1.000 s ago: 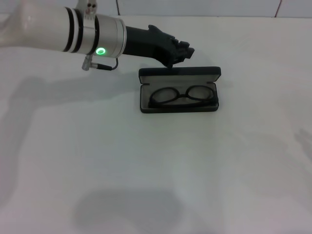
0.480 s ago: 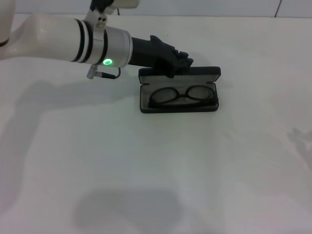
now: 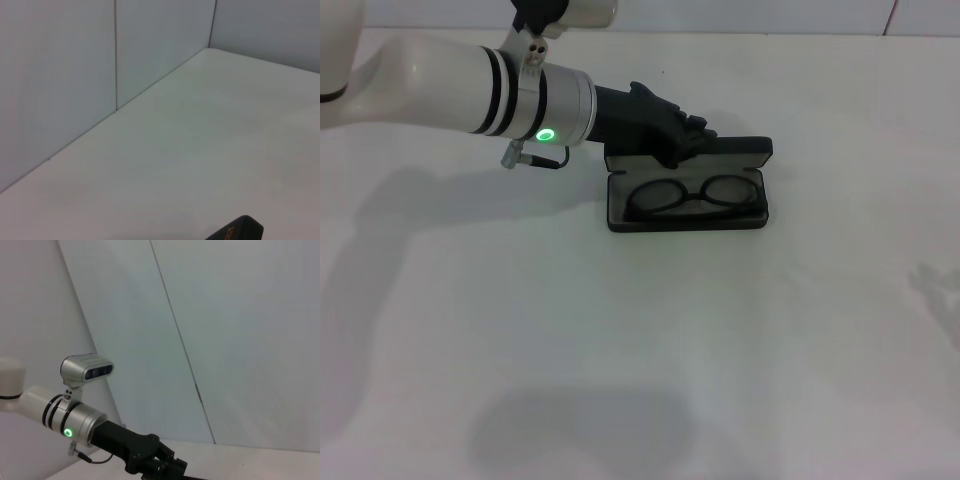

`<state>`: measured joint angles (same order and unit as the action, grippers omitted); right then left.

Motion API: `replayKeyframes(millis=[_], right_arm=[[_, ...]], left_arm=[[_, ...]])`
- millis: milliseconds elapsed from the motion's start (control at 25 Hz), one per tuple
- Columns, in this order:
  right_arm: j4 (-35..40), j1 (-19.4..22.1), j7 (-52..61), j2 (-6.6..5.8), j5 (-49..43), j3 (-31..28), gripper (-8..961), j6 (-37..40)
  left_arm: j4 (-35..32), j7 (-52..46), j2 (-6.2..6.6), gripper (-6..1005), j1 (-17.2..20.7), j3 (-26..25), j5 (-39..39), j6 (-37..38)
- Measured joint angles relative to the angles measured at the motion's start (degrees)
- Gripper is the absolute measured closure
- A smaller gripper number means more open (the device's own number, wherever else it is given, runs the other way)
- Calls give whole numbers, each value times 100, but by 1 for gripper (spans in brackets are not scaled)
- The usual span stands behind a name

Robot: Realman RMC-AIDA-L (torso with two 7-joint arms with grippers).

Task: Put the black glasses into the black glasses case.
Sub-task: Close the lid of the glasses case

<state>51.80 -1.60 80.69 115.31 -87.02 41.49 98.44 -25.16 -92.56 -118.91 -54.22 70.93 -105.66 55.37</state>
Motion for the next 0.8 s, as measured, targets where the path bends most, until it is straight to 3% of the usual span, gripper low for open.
replayKeyframes(millis=[800], right_arm=[[-65, -88, -19, 0, 20, 8, 792, 3]], left_arm=[[79, -8, -44, 820, 71, 15, -193, 192]])
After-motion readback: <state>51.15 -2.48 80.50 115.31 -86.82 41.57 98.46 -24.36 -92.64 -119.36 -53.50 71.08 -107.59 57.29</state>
